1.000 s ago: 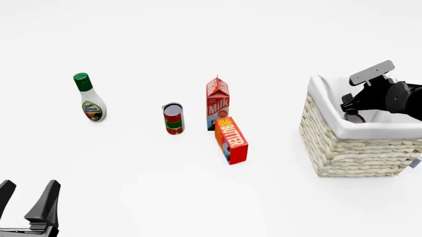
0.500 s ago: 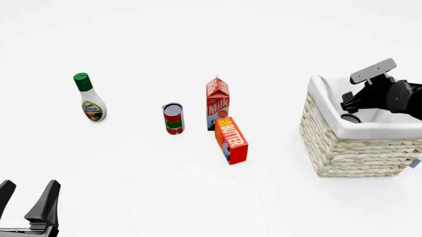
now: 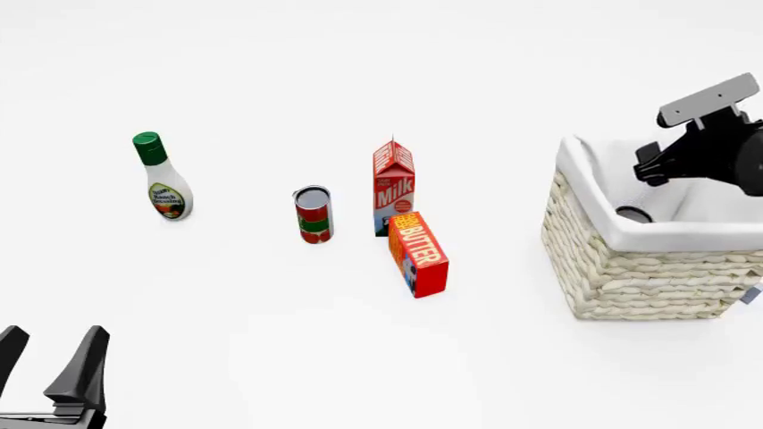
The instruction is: Pick the alphabet soup and place it in the basket.
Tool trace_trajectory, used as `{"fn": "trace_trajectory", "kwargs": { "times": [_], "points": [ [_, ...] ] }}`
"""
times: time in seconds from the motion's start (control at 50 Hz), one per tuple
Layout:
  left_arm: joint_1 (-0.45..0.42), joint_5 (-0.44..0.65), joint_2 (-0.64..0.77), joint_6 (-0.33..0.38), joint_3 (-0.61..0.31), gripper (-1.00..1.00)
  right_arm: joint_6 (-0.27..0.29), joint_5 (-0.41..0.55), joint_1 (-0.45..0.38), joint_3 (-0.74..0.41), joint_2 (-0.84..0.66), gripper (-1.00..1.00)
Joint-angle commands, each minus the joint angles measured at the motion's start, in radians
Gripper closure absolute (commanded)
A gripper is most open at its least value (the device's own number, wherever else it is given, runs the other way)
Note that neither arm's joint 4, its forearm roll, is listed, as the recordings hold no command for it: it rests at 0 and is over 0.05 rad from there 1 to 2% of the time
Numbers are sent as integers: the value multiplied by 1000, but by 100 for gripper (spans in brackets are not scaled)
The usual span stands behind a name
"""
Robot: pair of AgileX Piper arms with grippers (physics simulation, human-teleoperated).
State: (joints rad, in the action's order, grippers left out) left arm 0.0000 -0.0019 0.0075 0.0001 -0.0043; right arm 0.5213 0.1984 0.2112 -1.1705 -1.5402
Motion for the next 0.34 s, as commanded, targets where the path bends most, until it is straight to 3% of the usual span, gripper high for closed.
{"fn": "trace_trajectory", "kwargs": {
  "times": [0.02,0.26,0.34],
  "points": [
    [0,0,0,0,0,-100,-26,49,-15,36,161,-100],
    [0,0,0,0,0,-100,-77,139,-85,86,438,-100],
    [0,0,0,0,0,-100,-120,199,-131,90,610,-100]
  ]
}}
